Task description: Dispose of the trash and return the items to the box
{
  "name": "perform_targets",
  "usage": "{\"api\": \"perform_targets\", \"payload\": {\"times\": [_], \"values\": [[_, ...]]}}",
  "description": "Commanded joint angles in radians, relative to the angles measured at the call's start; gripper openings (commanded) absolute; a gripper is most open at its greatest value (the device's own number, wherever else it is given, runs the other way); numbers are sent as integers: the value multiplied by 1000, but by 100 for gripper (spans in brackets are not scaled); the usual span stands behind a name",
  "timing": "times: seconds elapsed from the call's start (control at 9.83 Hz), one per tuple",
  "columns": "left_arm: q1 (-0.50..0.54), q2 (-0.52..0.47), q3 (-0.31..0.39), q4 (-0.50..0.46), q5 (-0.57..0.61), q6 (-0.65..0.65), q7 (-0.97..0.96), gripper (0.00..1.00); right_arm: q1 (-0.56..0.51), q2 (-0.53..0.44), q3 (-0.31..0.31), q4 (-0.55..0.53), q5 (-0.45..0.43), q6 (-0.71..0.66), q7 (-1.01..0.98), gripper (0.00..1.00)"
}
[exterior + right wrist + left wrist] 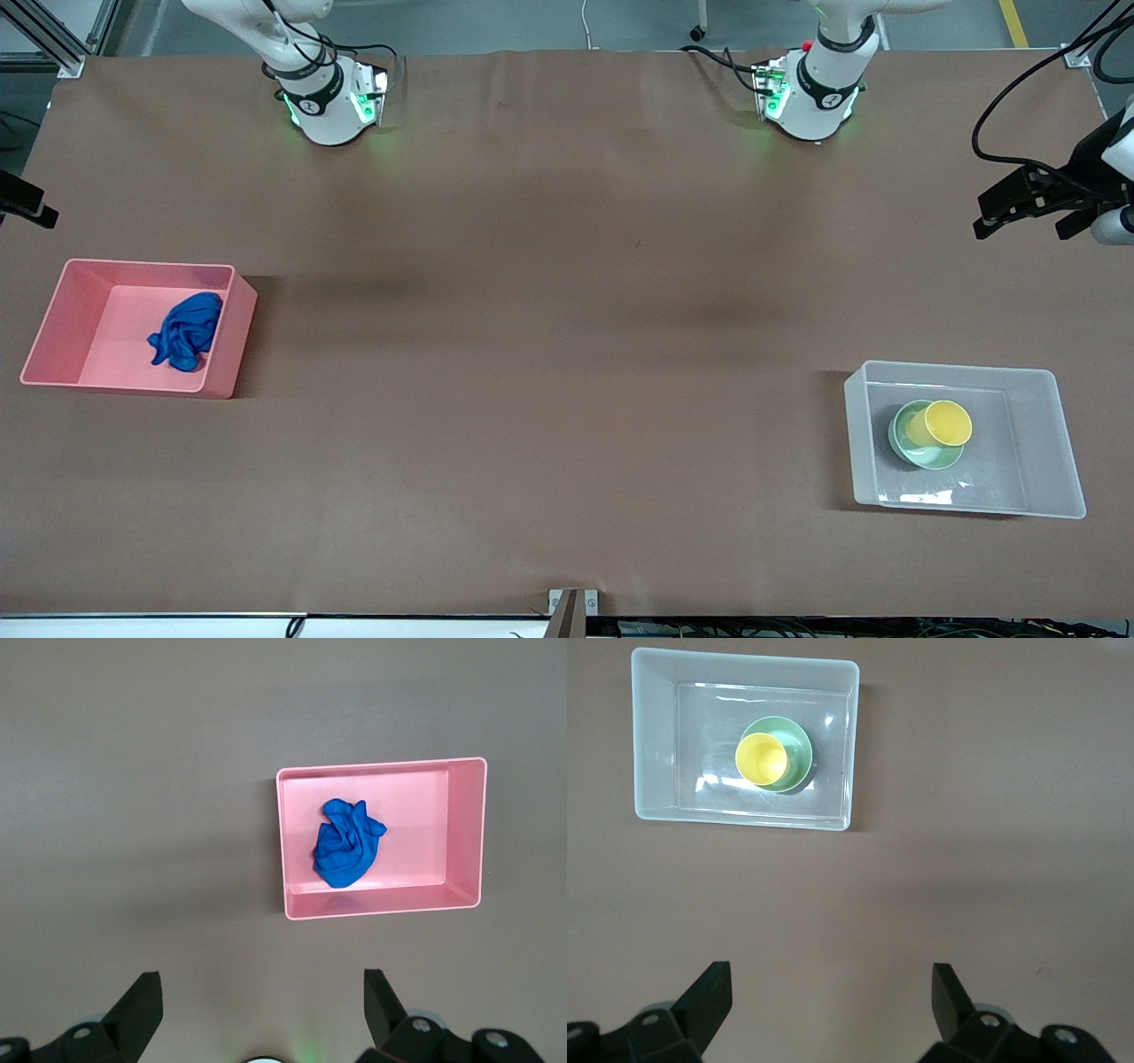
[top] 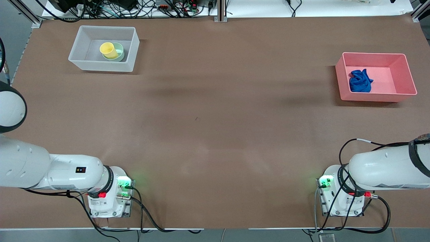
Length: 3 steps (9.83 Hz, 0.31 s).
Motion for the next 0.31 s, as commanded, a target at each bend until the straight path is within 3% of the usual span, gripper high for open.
{"api": "perform_targets", "payload": {"times": [0.0, 0.2], "values": [[-28, -34, 14, -75, 19, 6, 8, 99, -11, -4, 6, -1, 0, -3, -14, 100], [-23, -36, 12, -76, 19, 2, 7, 99, -13, -4, 6, -1, 2, -3, -14, 100]]}}
